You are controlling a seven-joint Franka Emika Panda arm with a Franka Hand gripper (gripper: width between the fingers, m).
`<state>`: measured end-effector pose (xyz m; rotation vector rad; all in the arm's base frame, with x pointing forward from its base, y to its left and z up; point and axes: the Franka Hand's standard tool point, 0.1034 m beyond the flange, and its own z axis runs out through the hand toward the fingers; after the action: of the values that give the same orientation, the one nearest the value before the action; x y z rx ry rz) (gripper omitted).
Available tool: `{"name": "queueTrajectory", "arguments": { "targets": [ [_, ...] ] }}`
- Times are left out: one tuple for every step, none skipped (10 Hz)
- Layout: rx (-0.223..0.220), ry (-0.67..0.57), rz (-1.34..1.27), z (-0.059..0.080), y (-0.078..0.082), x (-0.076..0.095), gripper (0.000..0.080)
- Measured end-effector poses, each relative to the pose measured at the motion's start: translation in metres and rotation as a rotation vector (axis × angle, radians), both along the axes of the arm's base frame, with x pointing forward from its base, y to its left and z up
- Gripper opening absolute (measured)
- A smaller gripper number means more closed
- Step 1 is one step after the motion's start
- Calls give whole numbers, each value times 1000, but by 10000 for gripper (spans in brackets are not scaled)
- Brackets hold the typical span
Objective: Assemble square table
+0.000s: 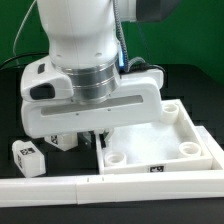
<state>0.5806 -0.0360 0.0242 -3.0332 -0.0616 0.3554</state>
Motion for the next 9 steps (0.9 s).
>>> {"name": "queueTrajectory", "arguments": {
  "targets": [
    [-1,4,-2,-1,0,-2,53],
    [-1,5,0,-2,1,-2,53],
    [-1,5,0,-2,1,-2,53],
    [-1,5,0,-2,1,-2,53],
    [-6,8,-18,-3,2,-2,53],
    [-27,16,-100,-6,8,0,53],
    [-33,14,-119,-8,12,3,53],
    [-43,-4,-126,-11,15,5,53],
    [-54,-6,-133,-12,15,5,54]
  ]
}}
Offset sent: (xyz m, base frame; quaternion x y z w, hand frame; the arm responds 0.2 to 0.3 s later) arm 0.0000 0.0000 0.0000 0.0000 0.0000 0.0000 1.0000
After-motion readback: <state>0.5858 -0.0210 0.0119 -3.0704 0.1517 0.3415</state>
